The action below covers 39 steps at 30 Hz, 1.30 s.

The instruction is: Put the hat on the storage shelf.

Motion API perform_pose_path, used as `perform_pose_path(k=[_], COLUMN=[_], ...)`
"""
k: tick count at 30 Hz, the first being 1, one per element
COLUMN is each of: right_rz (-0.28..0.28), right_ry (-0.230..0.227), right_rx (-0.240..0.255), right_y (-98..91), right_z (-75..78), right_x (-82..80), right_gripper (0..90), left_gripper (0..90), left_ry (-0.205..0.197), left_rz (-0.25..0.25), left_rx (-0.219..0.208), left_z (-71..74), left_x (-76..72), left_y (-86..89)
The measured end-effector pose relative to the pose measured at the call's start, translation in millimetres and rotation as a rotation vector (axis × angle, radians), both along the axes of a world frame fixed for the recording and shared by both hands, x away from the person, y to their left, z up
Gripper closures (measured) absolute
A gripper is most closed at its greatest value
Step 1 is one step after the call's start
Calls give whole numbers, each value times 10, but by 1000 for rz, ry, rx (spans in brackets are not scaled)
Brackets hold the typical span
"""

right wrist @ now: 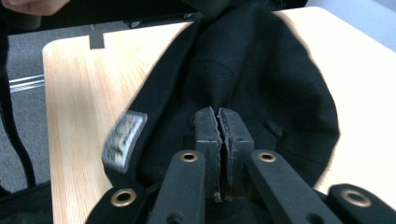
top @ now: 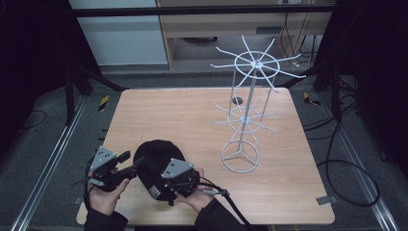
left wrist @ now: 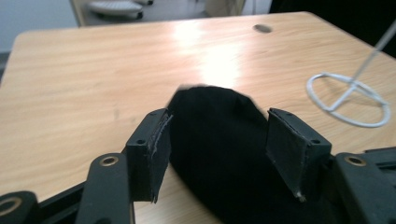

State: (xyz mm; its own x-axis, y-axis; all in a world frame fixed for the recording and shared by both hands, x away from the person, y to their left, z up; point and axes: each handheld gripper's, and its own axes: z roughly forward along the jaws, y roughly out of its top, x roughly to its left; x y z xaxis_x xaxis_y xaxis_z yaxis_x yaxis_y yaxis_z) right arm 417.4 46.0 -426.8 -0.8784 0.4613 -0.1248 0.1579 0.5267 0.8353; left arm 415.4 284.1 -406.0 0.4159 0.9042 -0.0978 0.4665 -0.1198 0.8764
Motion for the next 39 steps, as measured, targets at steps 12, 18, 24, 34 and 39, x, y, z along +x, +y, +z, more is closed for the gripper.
perform_pose_path(k=[12,18,24,34,39], right_rz=[-20,-119,-222,-302,-363], right_ry=[19,-9,12,25,25], right_rx=[53,131,132,132,132], right_y=[143,-351,-972,-1540,-1867], right_z=[-76,114,92,-62,-124], right_x=[37,69,42,-113,-194], right_gripper=[702,592,496,429,399], left_gripper=[452,443,406,361,344], left_ry=[38,2,30,73,105], left_rz=[42,-23,-93,-125,-144], left_rx=[-4,14,62,98,126], left_z=[-173,-153,-209,-284,-353], left_x=[96,103,200,377,451], left_y=[213,101,-147,-406,-503])
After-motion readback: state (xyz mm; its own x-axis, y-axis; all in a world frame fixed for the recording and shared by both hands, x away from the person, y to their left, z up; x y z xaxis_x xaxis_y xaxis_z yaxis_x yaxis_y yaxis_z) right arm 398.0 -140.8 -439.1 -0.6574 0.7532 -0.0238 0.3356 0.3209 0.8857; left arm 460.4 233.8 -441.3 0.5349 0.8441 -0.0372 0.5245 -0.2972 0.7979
